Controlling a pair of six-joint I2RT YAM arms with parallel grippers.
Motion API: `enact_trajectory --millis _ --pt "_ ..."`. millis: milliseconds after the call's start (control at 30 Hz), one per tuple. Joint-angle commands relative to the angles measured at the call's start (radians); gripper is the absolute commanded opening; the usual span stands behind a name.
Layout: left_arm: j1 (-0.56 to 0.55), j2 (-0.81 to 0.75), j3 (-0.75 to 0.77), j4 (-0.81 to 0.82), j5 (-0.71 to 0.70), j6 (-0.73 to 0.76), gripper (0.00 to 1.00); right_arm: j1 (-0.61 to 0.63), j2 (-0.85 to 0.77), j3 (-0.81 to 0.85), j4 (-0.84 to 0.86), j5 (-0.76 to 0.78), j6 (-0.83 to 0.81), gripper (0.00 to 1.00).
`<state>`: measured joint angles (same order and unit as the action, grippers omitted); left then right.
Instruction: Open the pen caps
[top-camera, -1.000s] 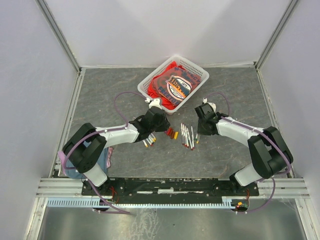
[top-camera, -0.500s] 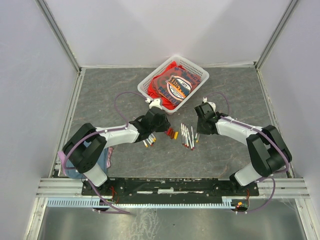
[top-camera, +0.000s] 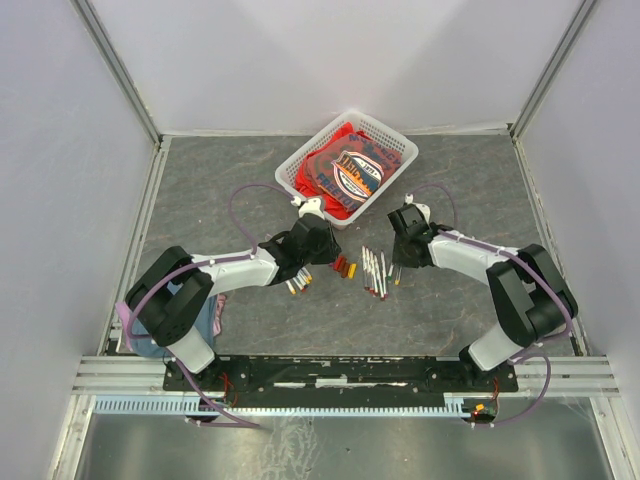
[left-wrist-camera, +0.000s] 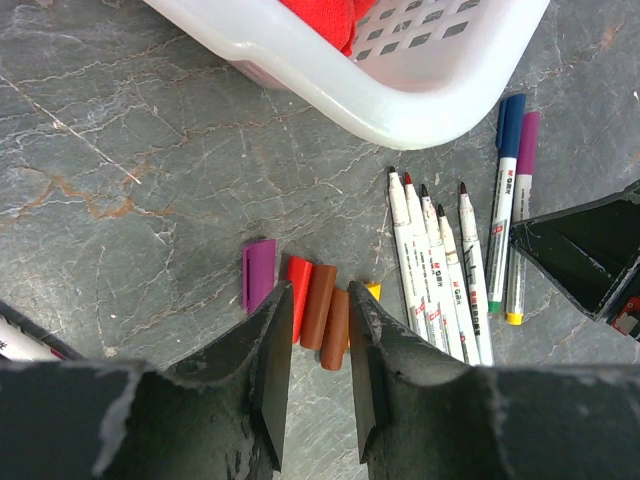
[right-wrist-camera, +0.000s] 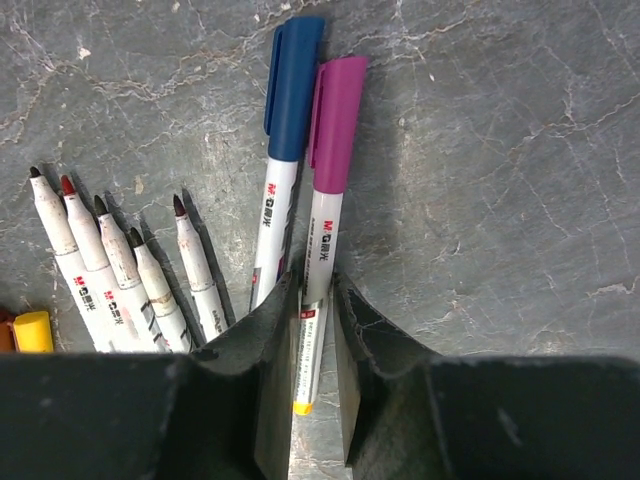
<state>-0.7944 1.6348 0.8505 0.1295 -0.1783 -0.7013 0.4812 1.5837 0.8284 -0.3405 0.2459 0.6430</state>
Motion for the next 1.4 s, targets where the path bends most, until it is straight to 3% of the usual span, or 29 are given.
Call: enact_trajectory --millis 0,233,533,900,1367 --pt "-0.006 -0.042 0.002 0.046 0.002 0.029 0.36 -0.007 0.038 -0.005 -0.028 0.002 0.006 0.26" --pt "-0.005 -0.053 0.006 0.062 0.046 0.020 0.37 -0.007 -0.028 -0.041 -0.032 -0.006 0.001 0.01" --pt "-0.006 -0.047 0.014 0.151 0.197 -0.016 0.43 -0.006 -0.194 -0.052 -0.059 -0.047 -0.026 0.01" --pt "0.013 0.049 0.036 0.353 0.458 -0.156 0.47 0.025 -0.384 -0.098 0.070 -0.328 -0.058 0.01" --pt "0.038 0.084 0.012 0.467 0.517 -0.254 0.47 0.109 -0.406 -0.068 0.097 -0.394 -0.057 0.01"
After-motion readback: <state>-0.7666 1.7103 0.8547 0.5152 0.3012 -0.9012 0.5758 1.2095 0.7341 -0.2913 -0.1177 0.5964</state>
